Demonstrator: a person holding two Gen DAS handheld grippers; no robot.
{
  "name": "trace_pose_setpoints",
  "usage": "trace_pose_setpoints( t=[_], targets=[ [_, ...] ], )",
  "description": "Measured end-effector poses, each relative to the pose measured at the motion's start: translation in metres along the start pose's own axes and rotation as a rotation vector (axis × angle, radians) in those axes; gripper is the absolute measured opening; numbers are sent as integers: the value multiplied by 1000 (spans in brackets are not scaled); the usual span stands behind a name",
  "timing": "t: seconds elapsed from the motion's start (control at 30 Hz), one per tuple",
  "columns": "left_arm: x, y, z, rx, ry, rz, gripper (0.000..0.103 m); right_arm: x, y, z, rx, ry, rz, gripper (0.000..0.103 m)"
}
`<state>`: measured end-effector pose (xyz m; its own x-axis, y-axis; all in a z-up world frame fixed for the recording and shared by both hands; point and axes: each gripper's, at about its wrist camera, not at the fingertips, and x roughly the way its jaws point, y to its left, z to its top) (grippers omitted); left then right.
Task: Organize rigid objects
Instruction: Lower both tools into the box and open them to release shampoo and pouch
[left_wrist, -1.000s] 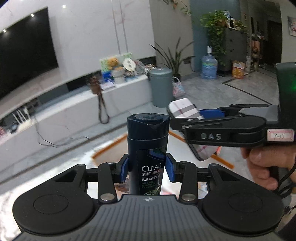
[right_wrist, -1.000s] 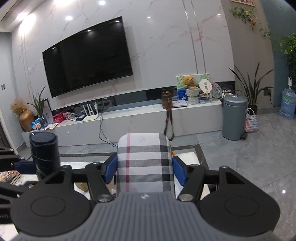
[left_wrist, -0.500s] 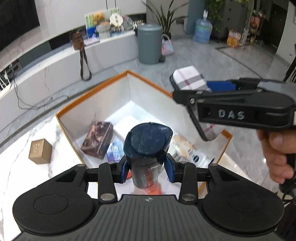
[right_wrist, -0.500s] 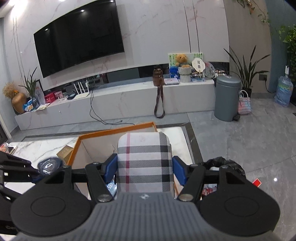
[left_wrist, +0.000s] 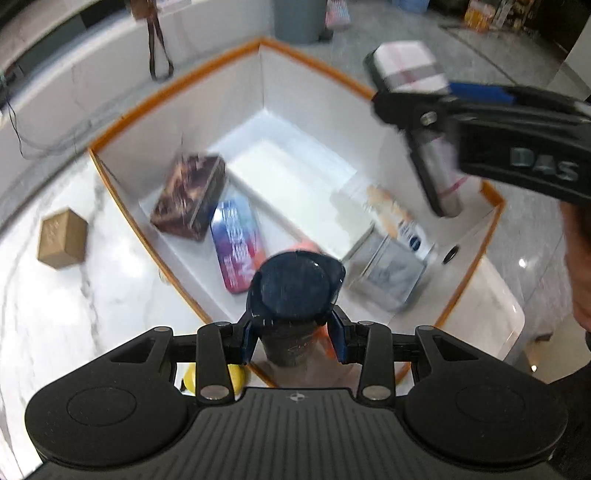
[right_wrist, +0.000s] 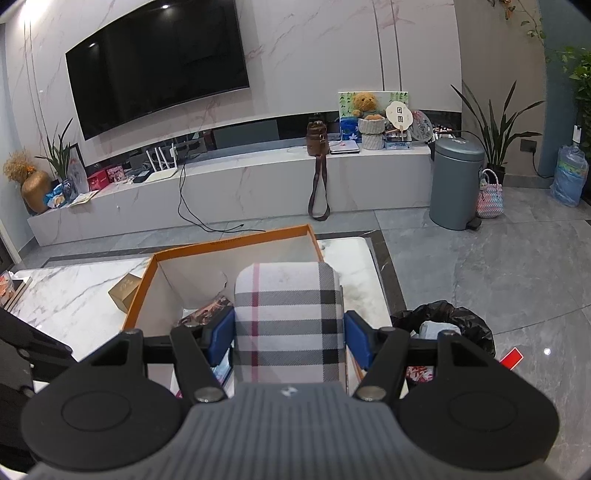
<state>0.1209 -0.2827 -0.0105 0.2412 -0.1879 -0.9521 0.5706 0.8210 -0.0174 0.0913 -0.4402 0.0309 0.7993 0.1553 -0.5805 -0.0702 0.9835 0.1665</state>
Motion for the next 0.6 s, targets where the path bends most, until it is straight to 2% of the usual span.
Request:
trace_pose_setpoints(
  t=[0.1, 0.27, 0.4, 0.6],
  targets=[
    [9, 4, 6, 0, 47, -20, 44, 4, 1, 0, -1, 9, -4, 63],
    [19, 10, 25, 19, 61, 60, 44, 13, 4, 0, -3, 25, -8, 63],
    [33, 11, 36, 38, 88, 69, 44, 22, 7, 0, -14, 41, -12, 63],
    [56, -4, 42, 153, 96, 197, 51, 34, 8, -1, -29, 63, -24, 63]
  ],
)
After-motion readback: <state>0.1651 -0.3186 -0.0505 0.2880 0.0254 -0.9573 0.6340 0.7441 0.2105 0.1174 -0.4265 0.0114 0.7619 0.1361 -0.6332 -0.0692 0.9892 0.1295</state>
